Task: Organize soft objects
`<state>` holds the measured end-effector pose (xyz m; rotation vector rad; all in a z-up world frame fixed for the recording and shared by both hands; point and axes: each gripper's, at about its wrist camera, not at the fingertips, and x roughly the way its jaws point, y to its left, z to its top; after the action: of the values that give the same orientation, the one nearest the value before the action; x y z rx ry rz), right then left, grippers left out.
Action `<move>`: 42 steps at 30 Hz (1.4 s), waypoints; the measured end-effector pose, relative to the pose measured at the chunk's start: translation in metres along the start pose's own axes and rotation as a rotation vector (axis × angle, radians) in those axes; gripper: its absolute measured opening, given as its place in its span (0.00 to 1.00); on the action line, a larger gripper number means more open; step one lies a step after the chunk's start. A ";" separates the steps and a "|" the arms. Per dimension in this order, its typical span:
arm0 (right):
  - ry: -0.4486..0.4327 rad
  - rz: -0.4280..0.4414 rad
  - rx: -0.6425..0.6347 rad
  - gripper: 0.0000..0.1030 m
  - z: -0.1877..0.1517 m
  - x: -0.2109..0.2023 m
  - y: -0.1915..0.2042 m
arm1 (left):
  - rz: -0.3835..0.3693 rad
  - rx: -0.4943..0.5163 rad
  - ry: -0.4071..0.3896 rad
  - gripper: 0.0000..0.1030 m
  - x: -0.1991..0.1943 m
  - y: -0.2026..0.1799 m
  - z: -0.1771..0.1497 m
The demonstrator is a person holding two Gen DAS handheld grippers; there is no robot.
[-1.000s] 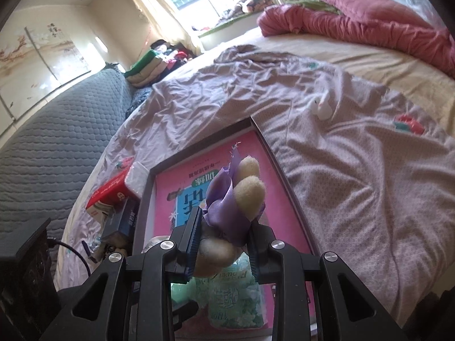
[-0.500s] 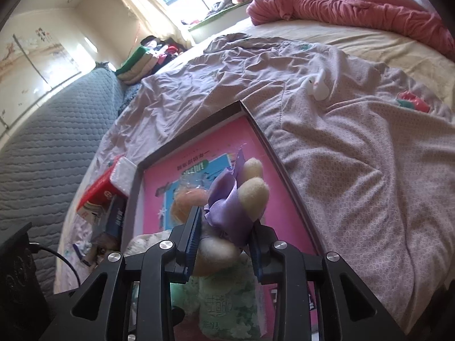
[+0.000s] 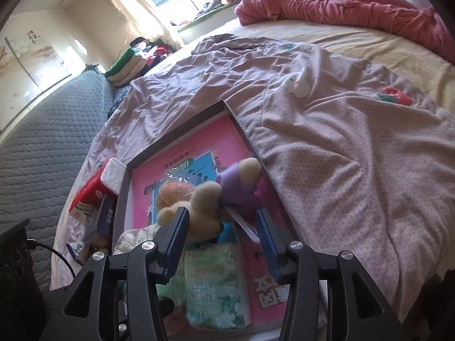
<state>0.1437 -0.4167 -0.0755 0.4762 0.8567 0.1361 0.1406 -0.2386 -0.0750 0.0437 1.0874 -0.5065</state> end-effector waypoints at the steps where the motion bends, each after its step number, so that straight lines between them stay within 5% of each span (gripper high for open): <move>1: -0.004 -0.003 0.000 0.52 0.000 -0.002 0.000 | 0.000 0.000 0.001 0.41 0.000 0.000 0.000; 11: -0.061 -0.032 -0.043 0.69 0.005 -0.026 0.011 | -0.009 -0.015 0.001 0.45 -0.001 0.001 0.000; 27: -0.070 -0.035 -0.058 0.71 0.002 -0.038 0.018 | 0.038 0.001 -0.001 0.62 -0.010 -0.003 -0.006; 42: -0.114 -0.064 -0.114 0.76 0.001 -0.055 0.034 | 0.054 -0.002 -0.069 0.69 -0.041 -0.002 -0.007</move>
<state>0.1109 -0.4040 -0.0213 0.3459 0.7473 0.0969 0.1187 -0.2235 -0.0427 0.0535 1.0162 -0.4548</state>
